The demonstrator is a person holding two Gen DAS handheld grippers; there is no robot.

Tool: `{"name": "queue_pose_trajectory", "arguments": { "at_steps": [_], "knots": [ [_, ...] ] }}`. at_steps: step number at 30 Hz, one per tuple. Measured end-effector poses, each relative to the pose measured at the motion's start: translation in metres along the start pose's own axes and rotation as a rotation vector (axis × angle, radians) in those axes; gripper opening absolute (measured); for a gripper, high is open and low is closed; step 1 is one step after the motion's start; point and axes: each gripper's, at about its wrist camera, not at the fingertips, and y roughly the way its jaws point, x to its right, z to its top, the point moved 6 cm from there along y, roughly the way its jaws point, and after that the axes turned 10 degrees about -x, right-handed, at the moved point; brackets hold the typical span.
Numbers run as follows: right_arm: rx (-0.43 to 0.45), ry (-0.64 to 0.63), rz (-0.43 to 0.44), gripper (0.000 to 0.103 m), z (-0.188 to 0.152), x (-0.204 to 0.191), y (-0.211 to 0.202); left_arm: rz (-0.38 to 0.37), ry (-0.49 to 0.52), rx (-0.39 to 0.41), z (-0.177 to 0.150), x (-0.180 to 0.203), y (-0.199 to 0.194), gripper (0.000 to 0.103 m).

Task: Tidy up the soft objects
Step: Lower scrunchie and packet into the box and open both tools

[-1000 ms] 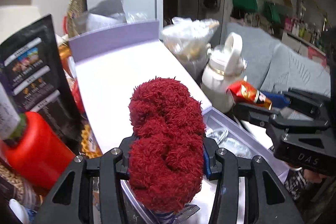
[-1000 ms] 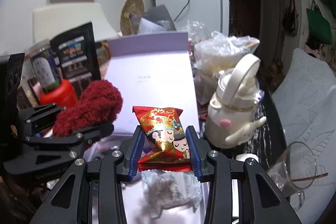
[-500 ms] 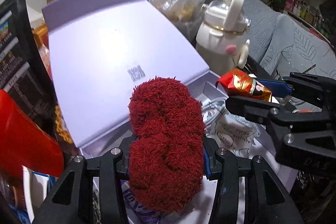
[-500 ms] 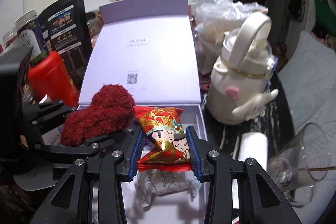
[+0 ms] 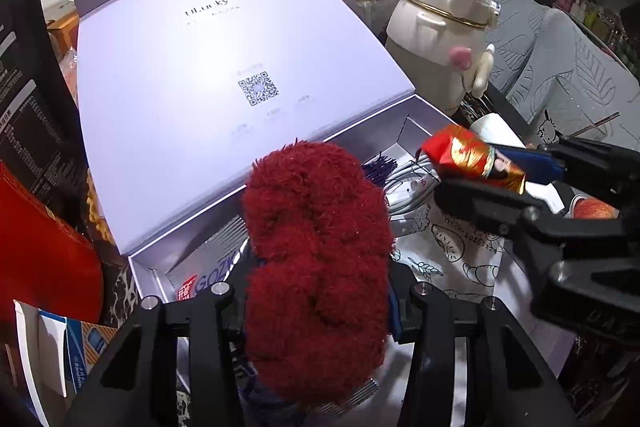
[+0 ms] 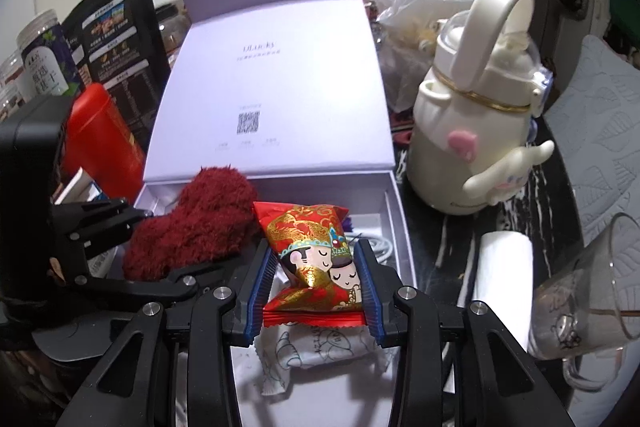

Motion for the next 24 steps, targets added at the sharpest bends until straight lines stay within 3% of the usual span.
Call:
{"name": "queue_pose_trajectory", "arguments": {
  "at_steps": [13,21,24],
  "knots": [
    [-0.075,-0.005,-0.032,0.040,-0.008,0.006,0.023,-0.006,-0.021,-0.030,0.002,-0.005,0.008,0.047],
    [-0.089,0.006,-0.039,0.040,-0.006,0.007,0.026,0.030,0.011,-0.039,0.006,0.001,0.007,0.049],
    [-0.093,0.011,-0.040,0.047,-0.004,0.006,0.024,0.024,0.005,-0.042,0.008,0.001,0.005,0.049]
  ]
}}
